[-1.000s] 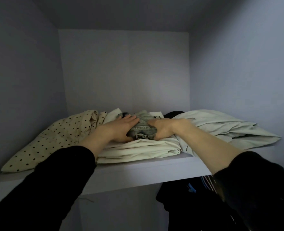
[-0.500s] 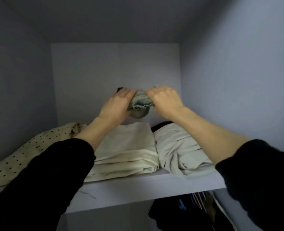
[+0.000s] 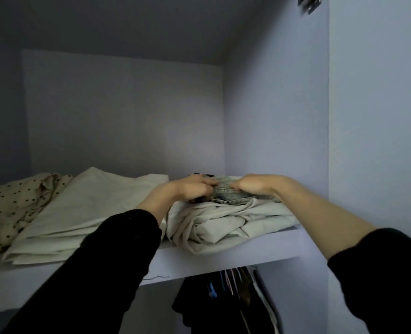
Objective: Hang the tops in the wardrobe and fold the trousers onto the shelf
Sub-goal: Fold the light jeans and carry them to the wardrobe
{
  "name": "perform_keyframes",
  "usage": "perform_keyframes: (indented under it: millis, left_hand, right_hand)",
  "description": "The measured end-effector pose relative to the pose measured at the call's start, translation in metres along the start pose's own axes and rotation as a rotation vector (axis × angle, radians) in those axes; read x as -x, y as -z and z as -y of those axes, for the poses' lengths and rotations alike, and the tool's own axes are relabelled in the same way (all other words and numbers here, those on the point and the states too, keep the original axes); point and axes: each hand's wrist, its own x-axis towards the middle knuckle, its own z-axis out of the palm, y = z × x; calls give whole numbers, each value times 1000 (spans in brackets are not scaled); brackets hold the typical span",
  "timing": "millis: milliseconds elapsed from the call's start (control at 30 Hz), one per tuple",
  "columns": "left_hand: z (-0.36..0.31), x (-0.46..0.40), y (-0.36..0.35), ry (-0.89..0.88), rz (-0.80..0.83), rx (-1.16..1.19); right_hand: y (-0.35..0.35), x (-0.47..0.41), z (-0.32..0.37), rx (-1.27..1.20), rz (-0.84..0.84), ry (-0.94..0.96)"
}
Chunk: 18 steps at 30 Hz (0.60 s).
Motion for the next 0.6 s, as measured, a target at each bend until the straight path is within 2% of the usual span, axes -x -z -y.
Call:
perform_keyframes:
  millis: [133,400,600]
  left_hand:
    - [-1,10,-9,29,-78,-132]
    - [5,32,-5,8,-235,-175]
    - [9,64,-2,14,-344,-172]
  right_hand:
    - [-9,-4,10,268,-151,88]
    - [-5,8,8,312,-284,138]
    - [-23,50,36,221,-344,263]
